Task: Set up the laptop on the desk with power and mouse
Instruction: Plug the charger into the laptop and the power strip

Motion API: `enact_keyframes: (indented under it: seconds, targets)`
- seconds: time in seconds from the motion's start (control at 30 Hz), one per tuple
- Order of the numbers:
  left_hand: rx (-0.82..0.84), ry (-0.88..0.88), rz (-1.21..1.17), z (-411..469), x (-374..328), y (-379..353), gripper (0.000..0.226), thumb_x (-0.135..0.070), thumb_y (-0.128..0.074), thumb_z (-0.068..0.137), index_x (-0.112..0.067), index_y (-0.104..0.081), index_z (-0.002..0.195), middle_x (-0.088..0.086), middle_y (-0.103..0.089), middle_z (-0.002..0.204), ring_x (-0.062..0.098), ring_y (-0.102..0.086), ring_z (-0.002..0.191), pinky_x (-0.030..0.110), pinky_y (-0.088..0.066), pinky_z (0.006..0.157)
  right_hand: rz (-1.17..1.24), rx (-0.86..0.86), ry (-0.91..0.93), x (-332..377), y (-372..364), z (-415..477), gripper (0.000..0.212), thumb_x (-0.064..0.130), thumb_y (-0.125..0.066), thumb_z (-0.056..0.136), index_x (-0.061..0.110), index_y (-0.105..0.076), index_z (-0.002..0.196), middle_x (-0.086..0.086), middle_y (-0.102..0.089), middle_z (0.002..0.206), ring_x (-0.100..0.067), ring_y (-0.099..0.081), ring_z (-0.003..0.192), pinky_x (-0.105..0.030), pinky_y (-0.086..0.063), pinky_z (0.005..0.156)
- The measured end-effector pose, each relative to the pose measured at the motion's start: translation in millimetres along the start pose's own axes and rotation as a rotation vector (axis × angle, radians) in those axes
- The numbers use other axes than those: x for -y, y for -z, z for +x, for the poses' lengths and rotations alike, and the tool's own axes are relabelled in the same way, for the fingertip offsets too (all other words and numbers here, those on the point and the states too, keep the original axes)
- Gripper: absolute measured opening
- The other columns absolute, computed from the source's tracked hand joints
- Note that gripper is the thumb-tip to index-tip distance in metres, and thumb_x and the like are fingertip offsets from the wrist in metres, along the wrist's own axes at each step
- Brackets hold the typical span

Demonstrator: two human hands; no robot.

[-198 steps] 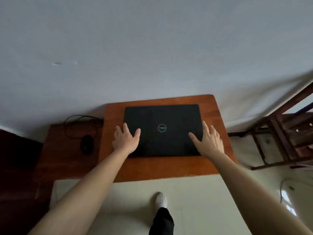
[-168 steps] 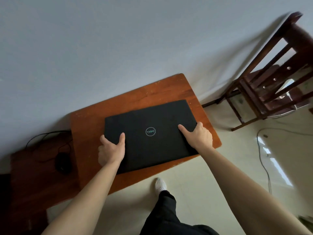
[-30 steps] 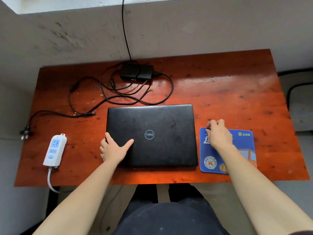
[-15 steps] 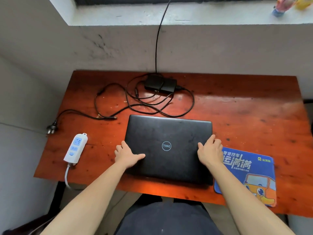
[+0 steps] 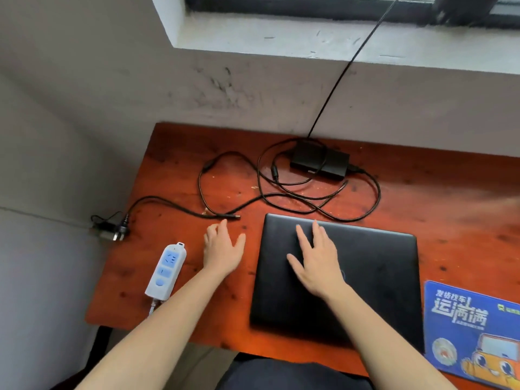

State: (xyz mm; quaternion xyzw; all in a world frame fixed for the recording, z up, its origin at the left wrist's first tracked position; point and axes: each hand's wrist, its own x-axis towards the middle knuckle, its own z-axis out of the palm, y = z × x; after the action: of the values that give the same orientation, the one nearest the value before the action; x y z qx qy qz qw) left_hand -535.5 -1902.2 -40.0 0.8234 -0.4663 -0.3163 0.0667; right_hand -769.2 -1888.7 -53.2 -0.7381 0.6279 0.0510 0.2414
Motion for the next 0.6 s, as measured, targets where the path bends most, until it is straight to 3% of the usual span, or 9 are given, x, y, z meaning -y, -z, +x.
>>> enact_keyframes:
  seconds: [0.1,0.23,0.3,0.47,0.6]
  targets:
    - [-0.049,0.09,-0.107,27.5,-4.0,11.3,0.064,-0.042,-0.055,0.093,-0.01,-0.035,0.146,0.017,-0.038,0.146,0.035,-0.037,0.134,0.044,-0.034,0.109,-0.099,0.11,-0.023,1.6,-13.7,-0.4,0.08,0.067,-0.023,0.095,0.029,0.015,0.155,-0.015,0.036,0.156,-0.032,0.031,0.145,-0.046,0.012,0.12]
    - [-0.101,-0.27,0.202,50.4,-0.8,13.5,0.058,-0.031,-0.059,0.09,-0.019,-0.04,0.144,0.011,-0.034,0.142,0.03,-0.041,0.127,0.043,-0.043,0.104,-0.122,0.173,-0.031,-3.4,-11.6,1.8,0.081,0.072,-0.016,0.093,0.033,0.024,0.151,-0.012,0.043,0.153,-0.028,0.043,0.138,-0.043,0.02,0.116]
    - [-0.083,-0.354,0.271,58.0,6.2,7.1,0.049,-0.025,-0.057,0.092,-0.019,-0.047,0.14,0.011,-0.036,0.143,0.029,-0.039,0.127,0.044,-0.045,0.101,-0.117,0.173,-0.035,-2.9,-11.3,1.2,0.081,0.072,-0.017,0.093,0.034,0.023,0.152,-0.01,0.043,0.153,-0.027,0.043,0.139,-0.043,0.019,0.117]
    - [-0.245,-0.418,0.177,58.7,28.9,-12.2,0.03,-0.012,-0.059,0.092,-0.011,-0.066,0.121,0.015,-0.055,0.121,0.034,-0.046,0.115,0.05,-0.053,0.082,0.051,0.002,-0.073,9.6,-17.7,-1.7,0.082,0.067,-0.035,0.09,0.03,-0.005,0.158,-0.007,0.024,0.163,-0.023,0.029,0.147,-0.047,0.011,0.121]
    - [-0.377,-0.426,0.194,62.7,44.4,-25.5,0.028,-0.018,-0.064,0.091,-0.008,-0.067,0.117,0.014,-0.06,0.112,0.034,-0.052,0.102,0.047,-0.048,0.085,0.067,-0.165,-0.074,22.8,-26.7,15.1,0.09,0.076,-0.039,0.086,0.023,-0.022,0.155,-0.014,-0.002,0.165,-0.028,0.01,0.152,-0.05,0.003,0.122]
